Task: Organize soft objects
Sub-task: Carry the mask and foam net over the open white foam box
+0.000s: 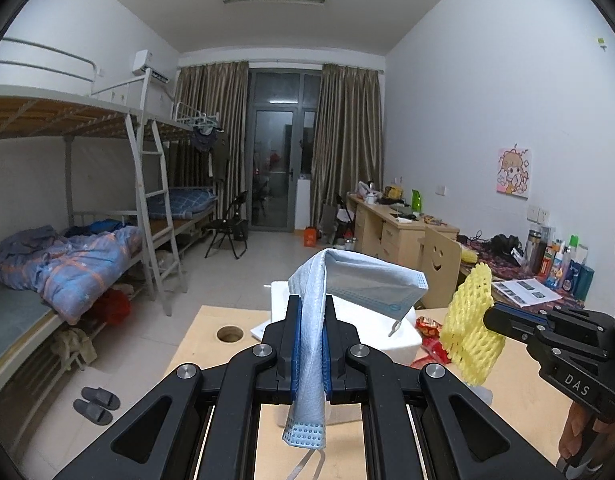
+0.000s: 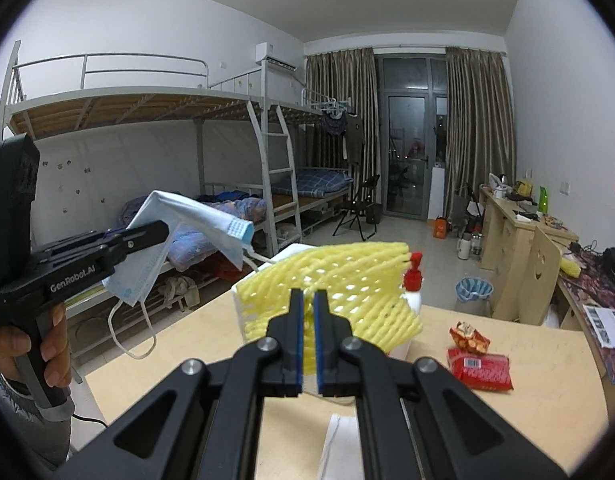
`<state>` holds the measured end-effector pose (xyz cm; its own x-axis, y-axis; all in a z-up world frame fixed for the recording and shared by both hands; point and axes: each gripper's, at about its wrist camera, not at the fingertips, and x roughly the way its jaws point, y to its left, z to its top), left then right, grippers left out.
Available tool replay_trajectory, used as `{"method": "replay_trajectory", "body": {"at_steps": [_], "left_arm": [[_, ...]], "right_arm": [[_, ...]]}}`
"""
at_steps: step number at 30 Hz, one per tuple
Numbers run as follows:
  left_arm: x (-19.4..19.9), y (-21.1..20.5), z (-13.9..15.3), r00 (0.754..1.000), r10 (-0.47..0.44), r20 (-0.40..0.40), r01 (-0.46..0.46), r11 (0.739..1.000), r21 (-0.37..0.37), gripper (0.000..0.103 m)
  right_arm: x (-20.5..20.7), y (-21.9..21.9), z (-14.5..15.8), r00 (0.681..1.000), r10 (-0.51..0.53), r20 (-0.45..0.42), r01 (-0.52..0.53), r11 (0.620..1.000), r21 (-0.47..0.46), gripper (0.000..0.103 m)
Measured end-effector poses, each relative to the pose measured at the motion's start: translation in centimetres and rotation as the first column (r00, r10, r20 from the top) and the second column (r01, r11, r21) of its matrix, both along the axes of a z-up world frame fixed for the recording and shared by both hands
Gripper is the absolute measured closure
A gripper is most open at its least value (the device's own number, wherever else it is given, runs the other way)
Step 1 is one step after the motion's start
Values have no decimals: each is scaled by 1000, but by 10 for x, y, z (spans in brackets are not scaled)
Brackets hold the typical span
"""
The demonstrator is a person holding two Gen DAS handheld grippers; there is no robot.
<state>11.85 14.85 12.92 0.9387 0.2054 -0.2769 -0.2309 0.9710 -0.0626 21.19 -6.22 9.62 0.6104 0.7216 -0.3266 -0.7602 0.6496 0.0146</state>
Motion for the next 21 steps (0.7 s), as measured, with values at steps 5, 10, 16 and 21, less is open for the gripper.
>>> {"method": "replay_trajectory", "body": {"at_steps": [5, 10, 16, 21], "left_arm": [[24, 4, 4, 1000, -15, -24, 15, 1000, 1, 94], [50, 8, 6, 998, -39, -50, 39, 999, -10, 94], [77, 24, 9, 997, -44, -55, 43, 999, -21, 94], [108, 35, 9, 996, -47, -71, 45, 999, -28, 94]], "right_arm": [[12, 12, 5, 1000, 9, 2, -9, 1000, -19, 97], [28, 19, 4, 1000, 16, -16, -17, 999, -30, 97], [46, 26, 7, 1000, 14, -24, -14, 999, -37, 97], [62, 35, 5, 999, 5, -33, -7, 999, -46, 97]]}}
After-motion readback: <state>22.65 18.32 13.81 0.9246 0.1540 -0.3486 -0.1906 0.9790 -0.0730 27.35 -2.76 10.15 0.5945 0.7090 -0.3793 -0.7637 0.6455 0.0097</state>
